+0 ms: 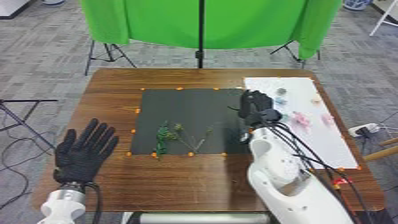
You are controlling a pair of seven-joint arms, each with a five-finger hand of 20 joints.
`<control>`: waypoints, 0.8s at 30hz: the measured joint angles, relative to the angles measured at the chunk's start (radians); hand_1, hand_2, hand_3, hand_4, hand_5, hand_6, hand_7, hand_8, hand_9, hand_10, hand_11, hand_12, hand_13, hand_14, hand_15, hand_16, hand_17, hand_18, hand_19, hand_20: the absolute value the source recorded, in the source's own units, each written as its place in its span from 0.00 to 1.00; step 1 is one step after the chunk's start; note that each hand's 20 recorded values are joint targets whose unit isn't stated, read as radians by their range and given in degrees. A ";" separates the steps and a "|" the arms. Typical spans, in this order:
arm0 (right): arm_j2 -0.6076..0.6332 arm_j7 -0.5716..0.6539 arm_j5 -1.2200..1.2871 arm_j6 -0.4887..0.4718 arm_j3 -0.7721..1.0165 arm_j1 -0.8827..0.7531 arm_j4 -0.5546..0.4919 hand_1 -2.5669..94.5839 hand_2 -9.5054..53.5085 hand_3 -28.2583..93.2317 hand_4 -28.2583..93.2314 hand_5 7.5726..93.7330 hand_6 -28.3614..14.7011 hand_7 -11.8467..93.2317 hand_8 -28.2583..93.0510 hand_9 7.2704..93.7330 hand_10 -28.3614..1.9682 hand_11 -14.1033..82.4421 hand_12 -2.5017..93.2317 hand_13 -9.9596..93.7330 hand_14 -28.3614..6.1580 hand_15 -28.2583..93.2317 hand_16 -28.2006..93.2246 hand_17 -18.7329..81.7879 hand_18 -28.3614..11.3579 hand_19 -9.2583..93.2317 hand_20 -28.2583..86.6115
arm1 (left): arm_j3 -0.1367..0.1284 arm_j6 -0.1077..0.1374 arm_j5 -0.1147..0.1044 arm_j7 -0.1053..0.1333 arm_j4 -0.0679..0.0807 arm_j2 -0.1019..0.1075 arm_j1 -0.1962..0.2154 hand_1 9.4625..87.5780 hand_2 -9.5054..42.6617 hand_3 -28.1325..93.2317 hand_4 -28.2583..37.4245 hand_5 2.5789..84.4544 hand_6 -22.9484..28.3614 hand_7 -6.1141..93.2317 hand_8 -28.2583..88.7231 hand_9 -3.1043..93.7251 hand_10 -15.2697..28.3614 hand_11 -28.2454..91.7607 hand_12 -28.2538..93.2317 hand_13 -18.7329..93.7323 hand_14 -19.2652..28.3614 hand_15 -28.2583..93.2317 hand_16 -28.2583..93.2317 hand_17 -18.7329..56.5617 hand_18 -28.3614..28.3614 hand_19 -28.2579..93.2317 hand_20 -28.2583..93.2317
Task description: Arrange flowers
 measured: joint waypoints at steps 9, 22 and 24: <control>-0.127 0.024 -0.057 -0.147 -0.041 -0.017 0.056 0.63 0.00 0.84 0.00 0.76 0.55 0.41 0.25 0.91 0.49 0.24 0.39 0.79 0.47 0.80 0.53 0.58 0.01 1.00 0.77 | 0.009 0.002 -0.001 -0.005 0.008 0.007 -0.024 0.24 0.36 0.87 0.00 0.50 0.64 0.15 0.17 0.42 0.71 0.38 0.32 0.40 0.75 0.47 0.19 0.14 0.74 0.50 0.32; -0.135 0.080 0.013 -0.142 -0.025 -0.097 -0.033 0.48 0.00 0.92 0.00 0.64 0.46 0.31 0.13 0.64 0.23 0.38 0.20 0.67 0.31 0.85 0.45 0.57 0.00 1.00 0.81 | 0.005 0.011 -0.009 0.013 -0.002 0.010 0.001 0.24 0.37 0.87 0.00 0.50 0.64 0.15 0.17 0.42 0.71 0.38 0.32 0.40 0.75 0.47 0.19 0.14 0.74 0.50 0.32; -0.133 0.083 0.012 -0.132 -0.025 -0.097 -0.039 0.47 0.00 0.92 0.00 0.63 0.46 0.31 0.13 0.62 0.21 0.38 0.20 0.66 0.30 0.86 0.45 0.57 0.00 1.00 0.81 | 0.004 0.015 -0.013 0.018 -0.004 0.010 0.004 0.24 0.37 0.87 0.00 0.50 0.64 0.15 0.17 0.42 0.71 0.38 0.32 0.40 0.75 0.47 0.19 0.14 0.74 0.50 0.32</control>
